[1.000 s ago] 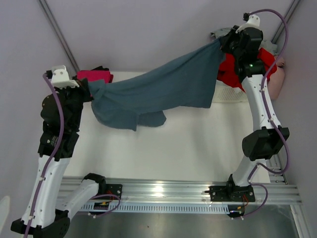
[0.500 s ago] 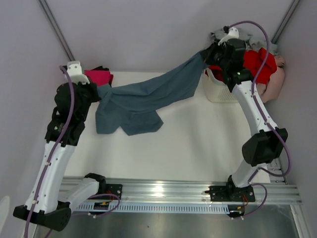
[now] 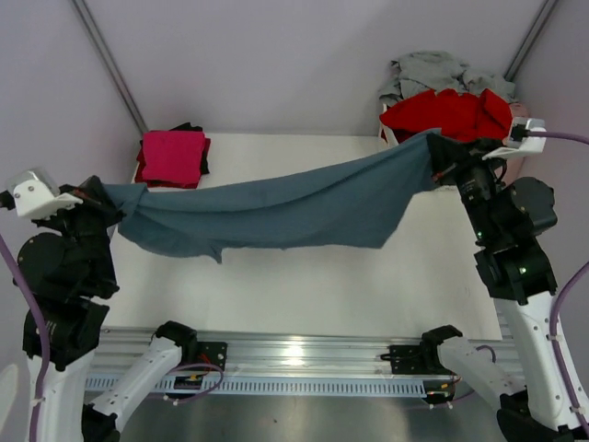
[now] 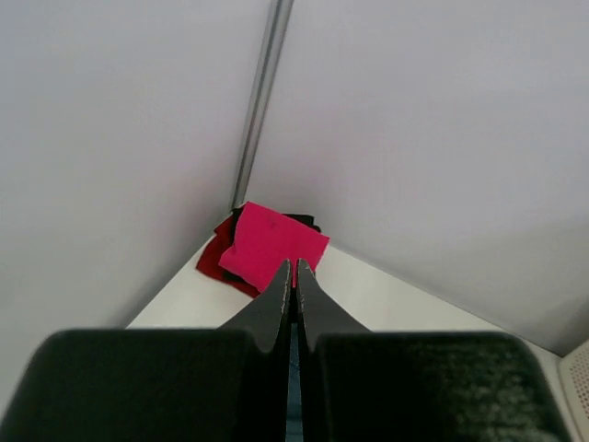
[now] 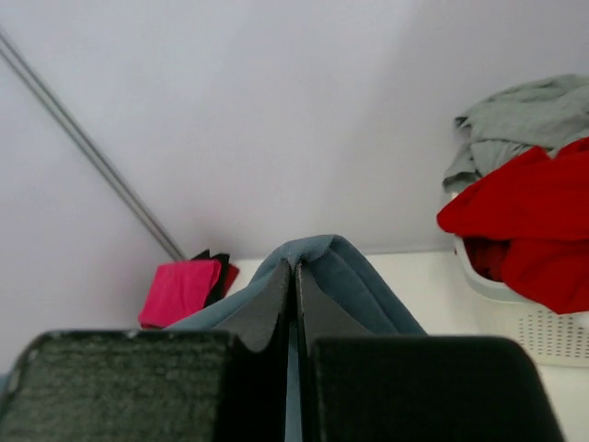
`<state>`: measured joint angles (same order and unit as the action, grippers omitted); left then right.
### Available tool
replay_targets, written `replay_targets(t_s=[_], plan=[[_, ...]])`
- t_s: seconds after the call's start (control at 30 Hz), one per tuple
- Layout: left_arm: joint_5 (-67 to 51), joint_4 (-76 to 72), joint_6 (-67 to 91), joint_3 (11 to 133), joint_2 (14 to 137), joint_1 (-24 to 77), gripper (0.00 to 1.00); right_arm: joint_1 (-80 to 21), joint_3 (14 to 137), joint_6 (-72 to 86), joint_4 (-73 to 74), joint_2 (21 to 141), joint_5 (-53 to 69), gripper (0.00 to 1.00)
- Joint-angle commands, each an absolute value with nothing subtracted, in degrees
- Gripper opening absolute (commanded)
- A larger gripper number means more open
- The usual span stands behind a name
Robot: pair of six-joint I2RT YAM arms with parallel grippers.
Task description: Fold and stack the t-shirts
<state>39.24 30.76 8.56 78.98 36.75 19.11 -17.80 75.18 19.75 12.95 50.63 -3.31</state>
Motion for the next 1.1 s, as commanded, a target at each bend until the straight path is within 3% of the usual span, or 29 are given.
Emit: replay_targets(t_s=[0.0, 0.2, 0.43, 0.53, 0.57, 0.67, 0.7, 0.77, 0.8, 0.9, 1.07], plan=[[45.7, 29.88, 9.84, 76.2, 38.66, 19.34, 0.0, -18.19, 72.16, 19.68, 16.34, 54.74, -9.84, 0.0], [46.58, 32.52, 13.97, 75.76, 49.63, 18.9, 0.0, -18.28, 72.51, 23.73, 19.68, 66.96, -7.38, 0.0], [38.15, 31.64, 19.85, 75.41, 61.07, 16.26, 0.0, -18.54, 71.63, 26.89, 21.09, 77.68, -8.53, 0.0], [35.42, 32.25, 22.4, 74.71, 67.31, 16.17, 0.01, -18.81, 73.21, 27.33, 21.53, 82.08, -6.07, 0.49], [35.07, 33.3, 23.2, 75.4, 68.98, 16.17, 0.02, -19.24, 73.21, 26.72, 21.36, 82.7, -6.67, 0.74], [33.84, 37.79, 26.19, 76.38, 72.86, 16.17, 0.31, -21.0, 72.95, 24.71, 20.57, 82.53, -10.01, 0.92], [33.66, 37.97, 26.63, 76.2, 72.77, 16.26, 0.54, -21.35, 72.69, 24.18, 20.39, 82.01, -10.63, 0.93], [33.57, 37.36, 26.89, 74.71, 71.29, 16.17, 0.7, -21.97, 71.2, 23.21, 19.25, 80.07, -11.34, 0.98], [33.66, 37.09, 27.07, 72.97, 70.58, 16.26, 0.83, -22.06, 70.67, 22.25, 18.55, 79.46, -10.99, 0.99], [36.47, 38.23, 28.03, 71.72, 68.39, 16.26, 0.91, -22.15, 69.08, 21.71, 18.72, 78.31, -9.06, 0.99], [36.31, 38.66, 28.12, 68.65, 63.03, 16.26, 0.94, -23.02, 69.17, 23.2, 22.4, 78.57, -4.67, 0.96]])
